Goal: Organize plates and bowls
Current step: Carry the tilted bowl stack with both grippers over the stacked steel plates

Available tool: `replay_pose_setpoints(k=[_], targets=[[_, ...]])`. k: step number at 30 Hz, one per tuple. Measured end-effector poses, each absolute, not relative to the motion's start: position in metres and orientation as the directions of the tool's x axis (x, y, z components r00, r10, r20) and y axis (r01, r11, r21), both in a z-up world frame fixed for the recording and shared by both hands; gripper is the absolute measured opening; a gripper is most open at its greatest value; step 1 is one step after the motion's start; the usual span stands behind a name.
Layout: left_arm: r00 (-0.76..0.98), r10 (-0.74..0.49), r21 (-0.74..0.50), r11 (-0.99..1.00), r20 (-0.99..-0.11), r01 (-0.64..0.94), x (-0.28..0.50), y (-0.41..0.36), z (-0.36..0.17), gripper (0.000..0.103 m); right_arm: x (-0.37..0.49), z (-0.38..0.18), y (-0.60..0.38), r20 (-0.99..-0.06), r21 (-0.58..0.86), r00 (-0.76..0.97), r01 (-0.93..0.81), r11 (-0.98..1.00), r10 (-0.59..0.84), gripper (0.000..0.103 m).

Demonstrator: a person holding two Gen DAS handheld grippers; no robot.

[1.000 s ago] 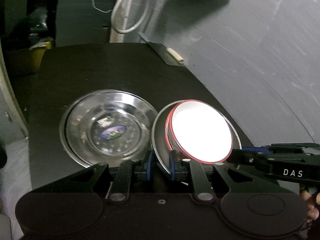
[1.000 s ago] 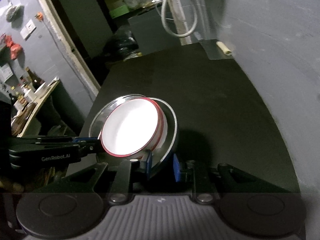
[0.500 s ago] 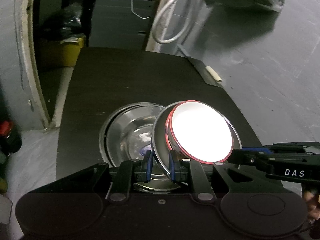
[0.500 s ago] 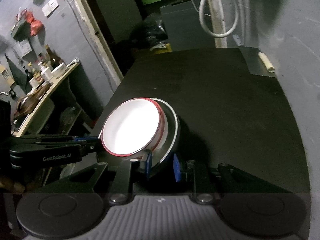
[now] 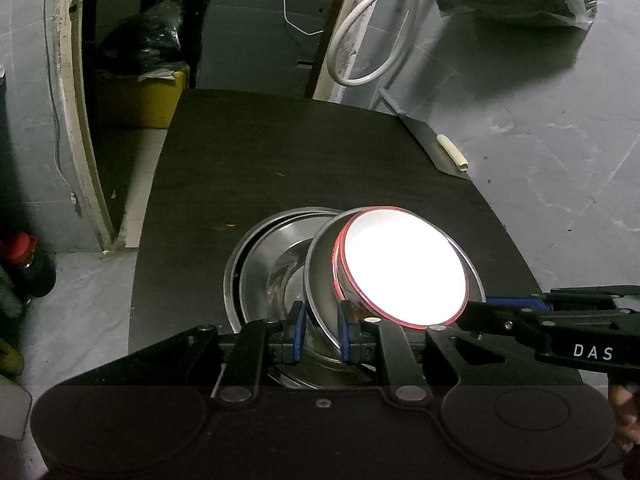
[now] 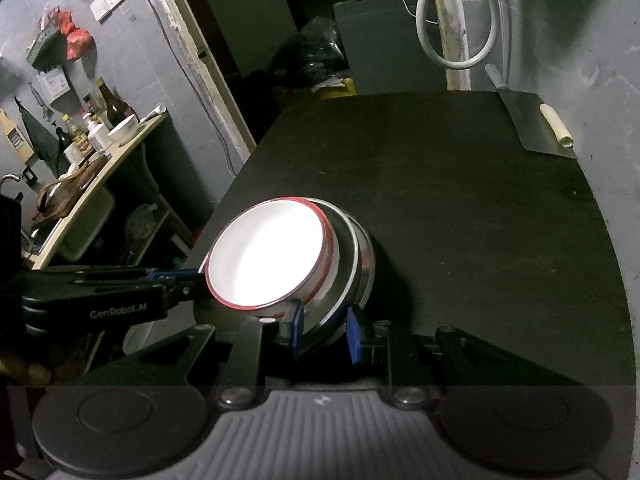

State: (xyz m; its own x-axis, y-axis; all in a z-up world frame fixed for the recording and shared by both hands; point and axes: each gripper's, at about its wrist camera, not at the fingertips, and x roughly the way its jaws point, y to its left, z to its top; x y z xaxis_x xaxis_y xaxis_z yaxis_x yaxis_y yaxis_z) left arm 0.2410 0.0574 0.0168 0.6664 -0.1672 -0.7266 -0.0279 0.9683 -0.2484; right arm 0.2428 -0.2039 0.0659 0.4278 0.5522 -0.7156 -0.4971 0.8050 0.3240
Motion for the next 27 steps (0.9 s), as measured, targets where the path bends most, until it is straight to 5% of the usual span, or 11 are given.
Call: replay_pose_setpoints(k=[27], targets=[[0.663,-0.12,-0.211,0.976,-0.739,-0.059,0.253,0.066,0.009,0.016,0.249,0.057,-0.192,-0.716,0.327,0.41,-0.518,0.79,0.565,0.026]])
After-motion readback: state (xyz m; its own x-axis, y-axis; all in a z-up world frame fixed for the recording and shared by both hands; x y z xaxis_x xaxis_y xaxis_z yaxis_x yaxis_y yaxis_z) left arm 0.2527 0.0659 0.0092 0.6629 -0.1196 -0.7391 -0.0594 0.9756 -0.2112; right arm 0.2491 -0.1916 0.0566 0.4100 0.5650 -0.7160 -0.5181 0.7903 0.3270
